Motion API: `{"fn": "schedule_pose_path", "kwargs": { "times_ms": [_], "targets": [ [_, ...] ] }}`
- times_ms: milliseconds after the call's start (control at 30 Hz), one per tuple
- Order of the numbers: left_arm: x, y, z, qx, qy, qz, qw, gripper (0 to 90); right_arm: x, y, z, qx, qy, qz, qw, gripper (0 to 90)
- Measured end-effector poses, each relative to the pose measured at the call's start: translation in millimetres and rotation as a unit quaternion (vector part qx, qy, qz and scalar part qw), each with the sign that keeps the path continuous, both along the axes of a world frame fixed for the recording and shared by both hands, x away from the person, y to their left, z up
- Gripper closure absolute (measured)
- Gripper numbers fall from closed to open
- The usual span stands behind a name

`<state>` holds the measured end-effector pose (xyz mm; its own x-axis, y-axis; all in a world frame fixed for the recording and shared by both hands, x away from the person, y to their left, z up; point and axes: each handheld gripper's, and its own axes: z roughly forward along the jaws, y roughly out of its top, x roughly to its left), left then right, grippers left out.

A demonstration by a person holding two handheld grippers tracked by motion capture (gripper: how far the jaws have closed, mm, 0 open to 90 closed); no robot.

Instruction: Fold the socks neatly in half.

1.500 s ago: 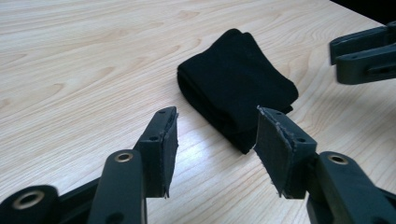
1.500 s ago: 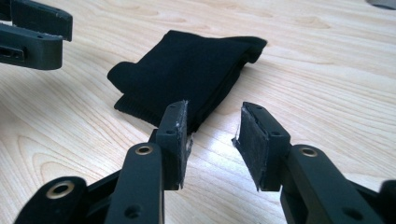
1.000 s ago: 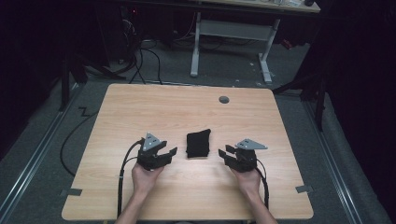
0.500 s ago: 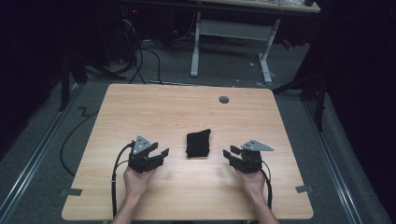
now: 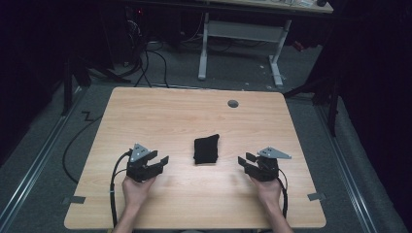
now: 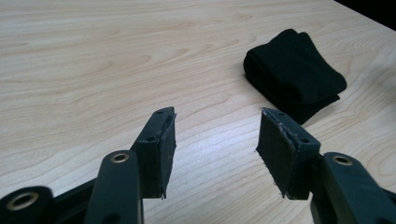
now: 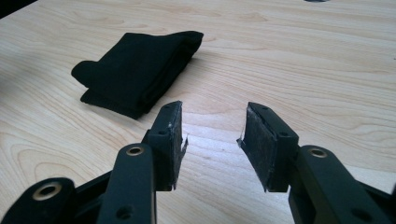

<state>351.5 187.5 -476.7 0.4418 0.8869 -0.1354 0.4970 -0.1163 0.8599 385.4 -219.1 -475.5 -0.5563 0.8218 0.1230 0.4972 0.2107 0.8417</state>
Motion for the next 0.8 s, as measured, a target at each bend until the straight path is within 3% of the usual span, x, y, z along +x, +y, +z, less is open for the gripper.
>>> {"fn": "schedule_pose_path", "kwargs": {
  "times_ms": [800],
  "targets": [
    [7.6, 20.1, -21.0, 0.023, 0.039, 0.042, 0.9981, 42.7, 2.9, -24.1, -10.6, -0.022, 0.015, -0.04, 0.9989, 53.5]
  ]
}}
